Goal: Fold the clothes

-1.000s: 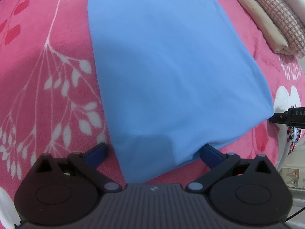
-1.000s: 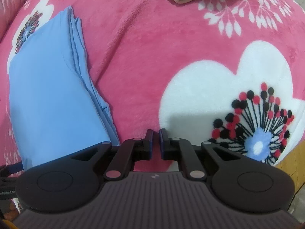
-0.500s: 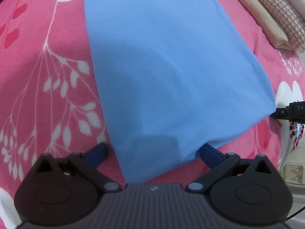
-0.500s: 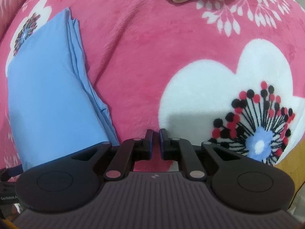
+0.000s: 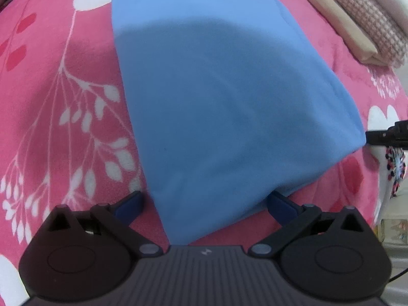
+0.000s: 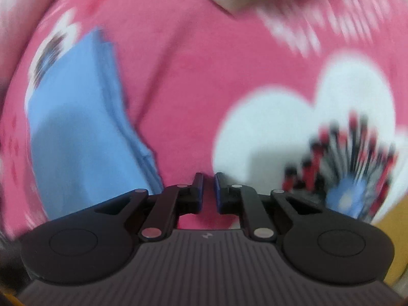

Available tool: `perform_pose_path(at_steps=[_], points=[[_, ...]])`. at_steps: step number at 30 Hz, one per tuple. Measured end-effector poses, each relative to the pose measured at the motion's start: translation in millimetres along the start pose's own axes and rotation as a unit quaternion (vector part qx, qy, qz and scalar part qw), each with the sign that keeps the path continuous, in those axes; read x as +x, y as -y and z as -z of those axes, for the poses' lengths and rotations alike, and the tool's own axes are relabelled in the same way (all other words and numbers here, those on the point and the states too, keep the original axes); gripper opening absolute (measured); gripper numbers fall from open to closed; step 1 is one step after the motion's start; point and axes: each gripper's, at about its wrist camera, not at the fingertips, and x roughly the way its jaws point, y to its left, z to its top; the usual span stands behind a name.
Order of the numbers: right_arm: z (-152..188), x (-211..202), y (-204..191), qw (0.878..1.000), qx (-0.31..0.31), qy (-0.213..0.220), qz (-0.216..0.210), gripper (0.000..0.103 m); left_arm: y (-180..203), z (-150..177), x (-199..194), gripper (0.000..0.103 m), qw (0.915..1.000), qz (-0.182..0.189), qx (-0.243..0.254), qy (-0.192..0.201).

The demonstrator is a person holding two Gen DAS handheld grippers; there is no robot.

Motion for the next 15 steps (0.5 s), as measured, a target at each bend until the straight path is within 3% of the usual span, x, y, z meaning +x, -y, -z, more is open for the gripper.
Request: perform_pose_path(at_steps=[2,5,7,8,10,13,15], points=[[9,-24,-19,0.995,-0.091,0.036,0.003,0.012,-4,1,-7,0.102,0.9997,0.000,-0.025,0.005],[6,-37,-50,0.975,-0.205,0.087,-0.007,0.018,-12,4,-26,0.101,0.9973,-0.011,-0.066,0.029],[-4,-34,-63,0.964,-0.247,0.102,-0.012,0.018,-14,4,-41,0.101,0.9955,-0.013,-0.077,0.054],[-6,-33,-66,0.960,-0.260,0.106,-0.019,0.018,-22,36,-62,0.101,0.9943,-0.015,-0.079,0.070],[-18,-31,-63,0.955,-0.271,0.112,-0.032,0.018,-2,51,-59,0.101,0.9912,-0.029,-0.074,0.106],[-28,-32,-70,0.950,-0.285,0.117,-0.044,0.018,-17,4,-50,0.100,0.9882,-0.053,-0.058,0.132],[-38,-19,-86,0.941,-0.314,0.116,-0.053,0.018,-17,-9,-43,0.098,0.9874,-0.058,-0.055,0.136]])
